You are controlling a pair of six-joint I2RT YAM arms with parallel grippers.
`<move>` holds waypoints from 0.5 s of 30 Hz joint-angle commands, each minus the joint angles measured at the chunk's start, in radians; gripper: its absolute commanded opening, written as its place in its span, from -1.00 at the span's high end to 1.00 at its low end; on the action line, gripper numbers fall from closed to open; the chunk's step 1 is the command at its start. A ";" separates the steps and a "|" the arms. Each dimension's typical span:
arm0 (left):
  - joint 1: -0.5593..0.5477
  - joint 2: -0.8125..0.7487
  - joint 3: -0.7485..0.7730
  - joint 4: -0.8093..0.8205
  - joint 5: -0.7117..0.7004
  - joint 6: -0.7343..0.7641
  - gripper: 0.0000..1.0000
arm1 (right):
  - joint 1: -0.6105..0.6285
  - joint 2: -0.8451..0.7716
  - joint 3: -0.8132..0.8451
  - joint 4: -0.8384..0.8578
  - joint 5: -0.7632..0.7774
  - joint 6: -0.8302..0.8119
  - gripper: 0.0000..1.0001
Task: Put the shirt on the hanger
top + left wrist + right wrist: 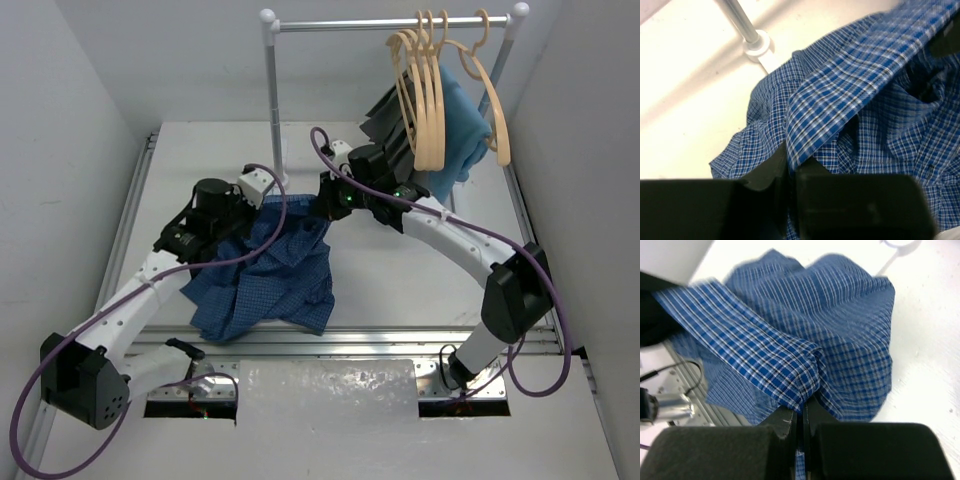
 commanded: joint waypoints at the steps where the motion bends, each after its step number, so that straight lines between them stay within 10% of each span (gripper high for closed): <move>1: 0.037 -0.011 0.080 -0.001 -0.031 -0.008 0.98 | -0.012 -0.067 -0.007 -0.006 0.027 -0.058 1.00; 4: 0.047 -0.003 0.103 -0.015 -0.039 0.012 1.00 | -0.010 -0.082 0.020 -0.046 -0.027 -0.148 0.56; 6: 0.037 0.001 0.119 -0.030 -0.032 0.011 1.00 | -0.010 -0.103 0.077 -0.087 -0.089 -0.207 -0.43; 9: 0.033 0.027 0.148 -0.064 -0.022 0.006 1.00 | -0.013 -0.172 0.141 -0.134 0.014 -0.261 -0.66; 15: 0.033 0.070 0.180 -0.058 -0.048 0.009 1.00 | -0.110 -0.156 0.473 -0.282 0.142 -0.308 -0.48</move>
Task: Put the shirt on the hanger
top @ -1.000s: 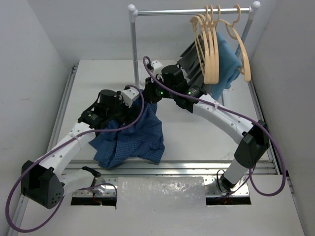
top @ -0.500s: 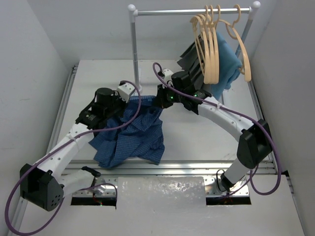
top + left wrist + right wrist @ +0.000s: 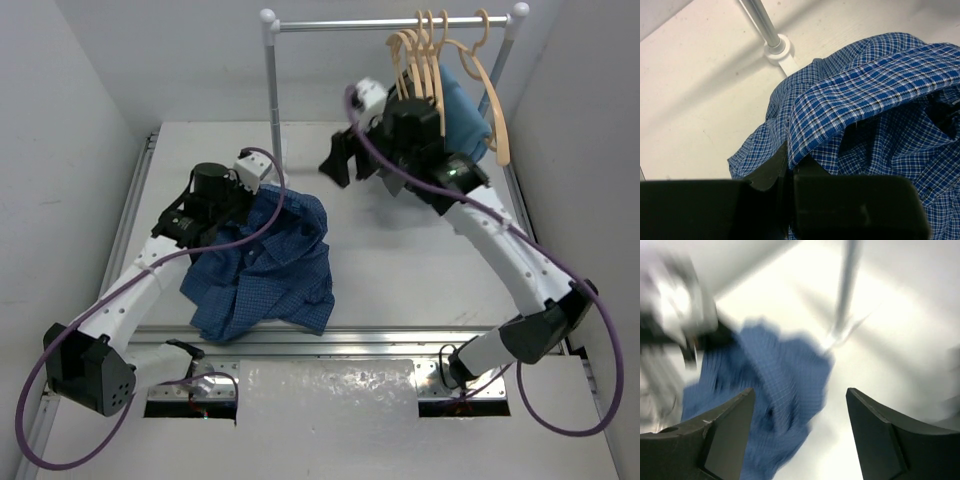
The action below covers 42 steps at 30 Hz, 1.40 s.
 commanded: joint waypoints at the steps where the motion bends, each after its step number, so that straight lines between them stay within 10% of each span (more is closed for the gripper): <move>1: 0.003 0.011 0.062 0.008 -0.011 -0.001 1.00 | -0.099 0.004 0.246 -0.074 0.082 -0.036 -0.45; 12: 0.002 0.020 0.052 0.002 -0.011 0.008 1.00 | -0.318 0.136 0.517 -0.045 0.173 0.008 -0.19; 42: 0.002 0.009 0.030 0.006 0.028 0.006 1.00 | -0.372 0.180 0.379 -0.030 0.200 0.021 -0.06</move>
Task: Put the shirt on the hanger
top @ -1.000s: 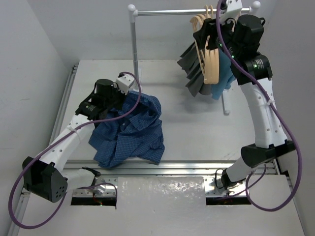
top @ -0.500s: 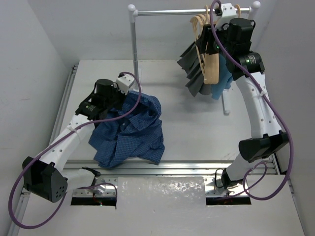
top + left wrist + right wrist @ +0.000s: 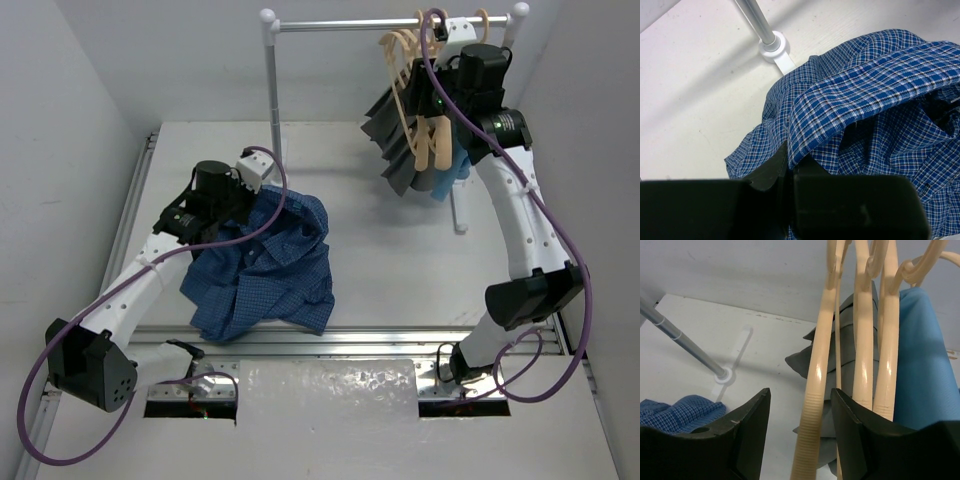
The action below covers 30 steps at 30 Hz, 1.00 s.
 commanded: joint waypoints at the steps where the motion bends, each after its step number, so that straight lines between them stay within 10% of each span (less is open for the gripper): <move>1: 0.002 -0.018 0.006 0.030 0.012 0.002 1.00 | -0.007 0.008 -0.010 0.053 -0.005 -0.005 -0.04; 16: 0.002 -0.031 0.007 0.024 0.012 0.009 1.00 | -0.013 0.056 -0.019 0.059 -0.018 -0.002 0.71; 30: 0.002 -0.028 0.020 0.021 0.010 0.011 1.00 | -0.013 -0.039 -0.024 0.116 -0.141 -0.024 1.00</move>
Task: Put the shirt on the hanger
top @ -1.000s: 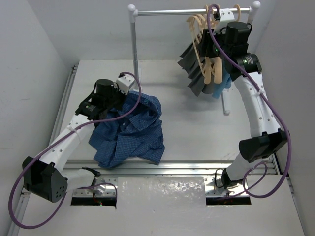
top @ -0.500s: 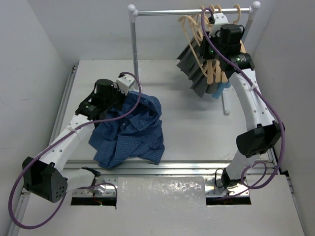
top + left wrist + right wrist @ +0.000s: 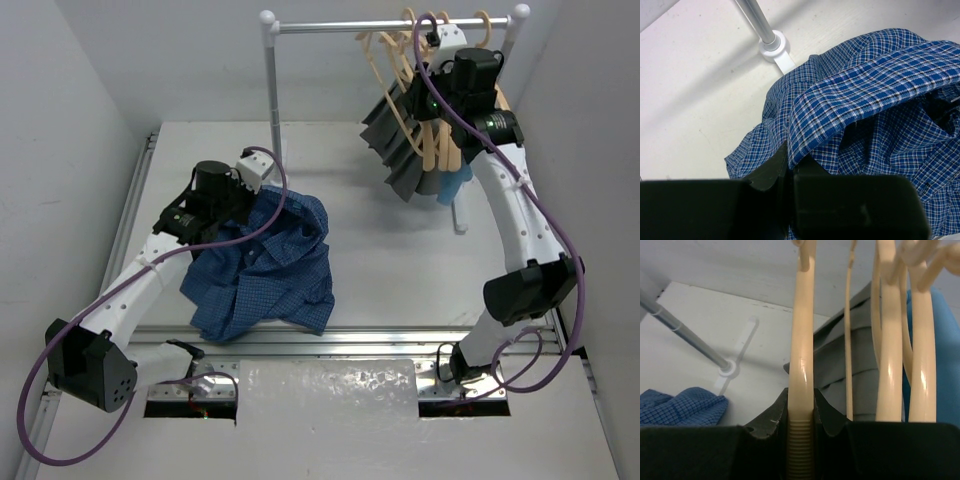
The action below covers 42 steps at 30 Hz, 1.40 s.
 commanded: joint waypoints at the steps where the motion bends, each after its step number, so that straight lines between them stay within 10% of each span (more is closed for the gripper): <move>1: 0.002 -0.026 0.024 0.023 0.003 0.011 1.00 | -0.006 -0.078 0.016 0.085 -0.140 -0.024 1.00; 13: 0.002 0.011 0.055 0.012 0.003 0.010 1.00 | -0.005 -0.167 -0.056 0.139 -0.419 -0.007 1.00; 22: 0.003 0.126 0.105 -0.005 -0.006 0.002 1.00 | 0.021 -0.397 -0.453 0.191 -0.700 -0.040 1.00; 42: 0.026 0.344 0.300 -0.035 -0.098 -0.003 1.00 | 0.032 -0.822 -0.866 -0.133 -0.705 -0.061 1.00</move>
